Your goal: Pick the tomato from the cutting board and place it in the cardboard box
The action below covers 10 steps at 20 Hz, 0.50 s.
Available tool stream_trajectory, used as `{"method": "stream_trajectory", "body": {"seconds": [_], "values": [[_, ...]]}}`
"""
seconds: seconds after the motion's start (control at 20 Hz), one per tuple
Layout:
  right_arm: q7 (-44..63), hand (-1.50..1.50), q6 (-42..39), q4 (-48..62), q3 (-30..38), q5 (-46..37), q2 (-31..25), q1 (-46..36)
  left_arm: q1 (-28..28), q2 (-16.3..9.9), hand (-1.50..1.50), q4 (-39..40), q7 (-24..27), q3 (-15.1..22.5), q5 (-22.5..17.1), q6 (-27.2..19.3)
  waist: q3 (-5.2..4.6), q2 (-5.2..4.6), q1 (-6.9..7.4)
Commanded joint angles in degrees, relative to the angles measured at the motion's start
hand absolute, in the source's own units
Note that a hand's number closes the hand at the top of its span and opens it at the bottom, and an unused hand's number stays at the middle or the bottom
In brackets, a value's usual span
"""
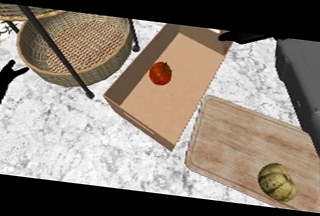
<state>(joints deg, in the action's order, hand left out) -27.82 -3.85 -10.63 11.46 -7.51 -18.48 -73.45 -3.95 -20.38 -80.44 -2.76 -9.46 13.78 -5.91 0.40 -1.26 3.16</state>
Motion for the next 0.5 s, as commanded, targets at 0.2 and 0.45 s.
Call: {"method": "stream_trajectory", "body": {"seconds": [0.2,0.45], "values": [[-5.55,-1.5,-8.23,1.59,0.69,-0.44,-10.62,5.37,-0.48,0.56,0.0,0.9,1.0,0.63,-0.1,1.3,-0.3,-0.25,-0.1],[-6.96,-1.5,-14.72,2.63,-1.34,-2.99,-16.46,5.87,-2.79,-0.04,0.0,0.75,-0.22,0.37,-0.43,2.14,-0.22,-1.01,1.04]]}}
